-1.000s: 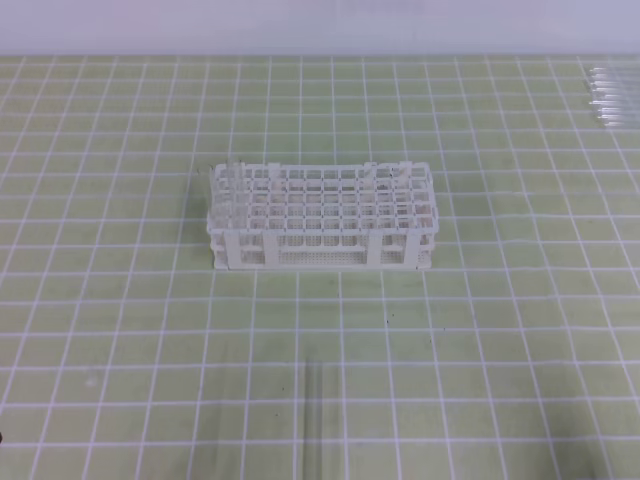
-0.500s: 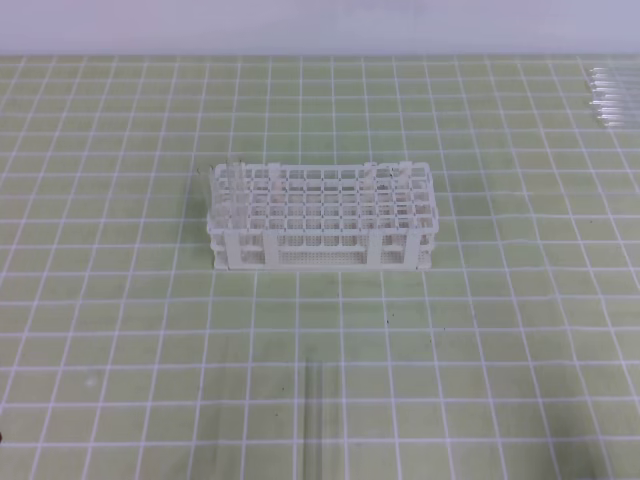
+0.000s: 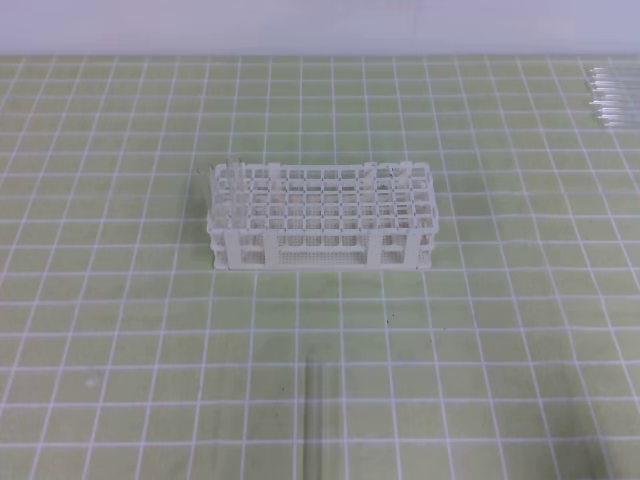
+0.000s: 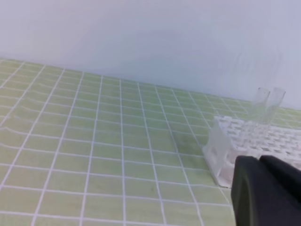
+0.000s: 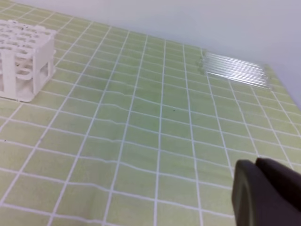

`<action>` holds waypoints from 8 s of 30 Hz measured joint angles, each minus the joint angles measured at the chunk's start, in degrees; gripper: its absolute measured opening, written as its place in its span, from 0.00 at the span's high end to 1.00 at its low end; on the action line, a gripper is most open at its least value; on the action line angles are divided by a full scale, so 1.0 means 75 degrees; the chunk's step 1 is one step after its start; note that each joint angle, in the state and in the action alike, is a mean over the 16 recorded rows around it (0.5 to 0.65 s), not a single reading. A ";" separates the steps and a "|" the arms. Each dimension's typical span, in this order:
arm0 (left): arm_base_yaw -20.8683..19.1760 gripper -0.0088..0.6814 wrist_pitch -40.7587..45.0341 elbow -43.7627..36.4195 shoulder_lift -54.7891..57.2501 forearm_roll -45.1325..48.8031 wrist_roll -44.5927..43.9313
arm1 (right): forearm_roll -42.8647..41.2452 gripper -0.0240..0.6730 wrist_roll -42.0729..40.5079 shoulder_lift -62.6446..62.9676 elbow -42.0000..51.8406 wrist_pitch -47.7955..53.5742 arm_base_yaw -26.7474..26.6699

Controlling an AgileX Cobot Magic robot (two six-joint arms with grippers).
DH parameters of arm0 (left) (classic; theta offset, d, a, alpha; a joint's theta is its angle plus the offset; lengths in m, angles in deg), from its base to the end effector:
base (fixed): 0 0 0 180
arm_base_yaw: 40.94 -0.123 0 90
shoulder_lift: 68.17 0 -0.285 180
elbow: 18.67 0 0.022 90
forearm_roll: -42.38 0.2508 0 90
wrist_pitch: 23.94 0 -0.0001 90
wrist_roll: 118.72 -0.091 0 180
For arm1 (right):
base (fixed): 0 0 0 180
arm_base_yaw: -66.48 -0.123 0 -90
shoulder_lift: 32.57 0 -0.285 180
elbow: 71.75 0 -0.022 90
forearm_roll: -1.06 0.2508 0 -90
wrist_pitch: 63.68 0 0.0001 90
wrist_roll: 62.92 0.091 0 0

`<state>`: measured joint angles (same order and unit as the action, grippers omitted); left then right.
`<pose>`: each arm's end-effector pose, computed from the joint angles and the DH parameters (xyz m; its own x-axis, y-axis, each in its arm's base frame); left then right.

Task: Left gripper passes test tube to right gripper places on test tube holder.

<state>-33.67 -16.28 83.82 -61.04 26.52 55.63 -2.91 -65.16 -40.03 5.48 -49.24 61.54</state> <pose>0.0549 -0.0104 0.2004 -0.0627 -0.1682 -0.9837 0.1540 0.9723 -0.1761 0.0549 0.0032 0.1906 -0.1493 -0.1193 -0.9816 -0.0854 0.9905 -0.1074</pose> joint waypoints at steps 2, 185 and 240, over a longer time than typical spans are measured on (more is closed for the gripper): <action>0.0000 0.99 -0.0158 0.0000 0.0002 -0.0223 0.0016 | 0.0481 0.99 0.0003 -0.0002 0.0000 -0.0100 0.0000; 0.6310 0.87 0.5782 0.8379 1.1844 0.3628 0.4861 | 0.4140 0.99 -0.1925 -0.5364 -0.4501 0.3836 -0.0400; 0.6306 0.87 0.1510 0.3465 0.7173 1.5456 1.5170 | 0.5215 0.87 -0.3652 -0.8397 -0.5985 -0.3835 -0.6742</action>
<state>13.63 -4.95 109.81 -7.24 142.44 169.41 36.20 -92.55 -103.01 -39.40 -78.00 10.97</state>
